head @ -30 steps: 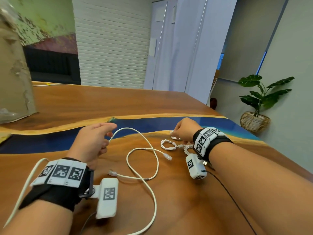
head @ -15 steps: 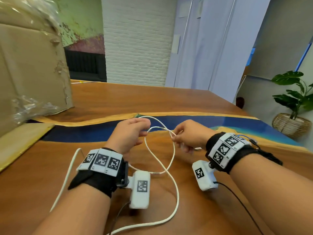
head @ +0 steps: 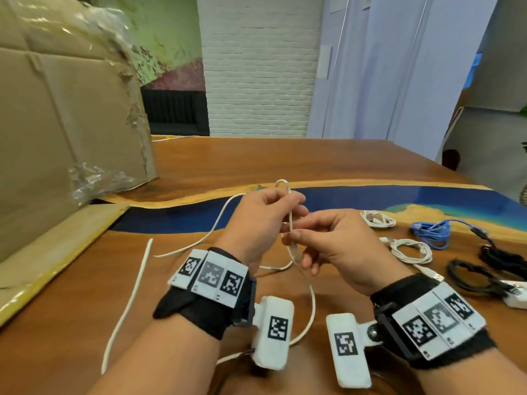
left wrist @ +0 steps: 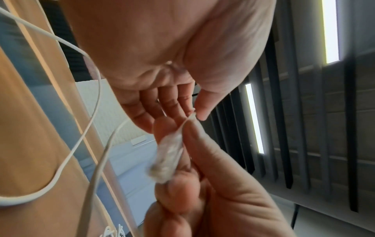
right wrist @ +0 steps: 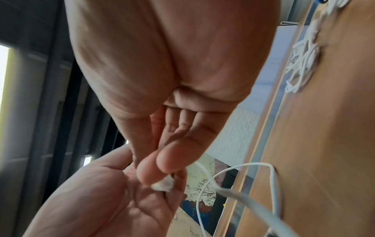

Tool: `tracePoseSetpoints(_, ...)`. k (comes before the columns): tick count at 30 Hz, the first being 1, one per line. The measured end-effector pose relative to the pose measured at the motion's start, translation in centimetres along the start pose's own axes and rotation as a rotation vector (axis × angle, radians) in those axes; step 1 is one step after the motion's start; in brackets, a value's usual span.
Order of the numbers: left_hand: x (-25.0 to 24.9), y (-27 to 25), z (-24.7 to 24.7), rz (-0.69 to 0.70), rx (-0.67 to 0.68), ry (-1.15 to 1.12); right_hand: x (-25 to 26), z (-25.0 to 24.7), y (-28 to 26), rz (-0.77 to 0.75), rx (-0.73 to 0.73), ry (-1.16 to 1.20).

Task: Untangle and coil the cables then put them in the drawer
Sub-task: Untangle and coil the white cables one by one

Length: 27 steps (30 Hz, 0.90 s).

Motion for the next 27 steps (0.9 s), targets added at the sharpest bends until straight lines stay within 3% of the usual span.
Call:
tracePoseSetpoints(2,-0.5,-0.2,0.2,0.042,0.002,-0.002,0.7,-0.9,-0.5,-0.045,-0.048,-0.043)
tracePoseSetpoints(6,-0.2,-0.6,0.8,-0.014,0.063,-0.022,1.5,-6.5,-1.4,-0.178,-0.415,-0.207)
tracePoseSetpoints(7,0.2,-0.7,1.3,-0.049,0.108,-0.001,1.5,-7.3,-1.4,-0.206,-0.445,-0.193)
tracePoseSetpoints(10,1.1,-1.8,3.5,-0.124,0.261,0.087,1.6,-6.4,-0.7,-0.228,-0.312,-0.083)
tracePoseSetpoints(12,1.0,-2.2,4.0,-0.13,0.287,0.06,1.3,-5.3,-0.5,-0.205,-0.226,0.034)
tracePoseSetpoints(16,0.2,-1.4,2.4,-0.143,0.248,-0.259,0.0,-3.7,-0.6,-0.056,-0.163,0.442)
tracePoseSetpoints(19,-0.4,-1.1,1.8,-0.126,0.255,-0.462,-0.6,-2.6,-0.7,0.057,-0.096,0.577)
tracePoseSetpoints(23,-1.9,-1.3,1.2,-0.036,0.261,-0.706,-3.0,-1.1,-1.1,0.199,-0.047,0.431)
tracePoseSetpoints(27,-3.3,-0.8,-1.7,0.126,0.111,-0.731,-4.0,1.6,-2.2,0.288,0.103,0.238)
Point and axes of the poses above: each hand's wrist, its own y-axis towards the middle knuckle, its own z-axis out of the palm, x = y × z, the point moved 10 cm from there along y, towards the middle knuckle, and after that the axes turned 9 degrees about -z, right-handed, at the moved point
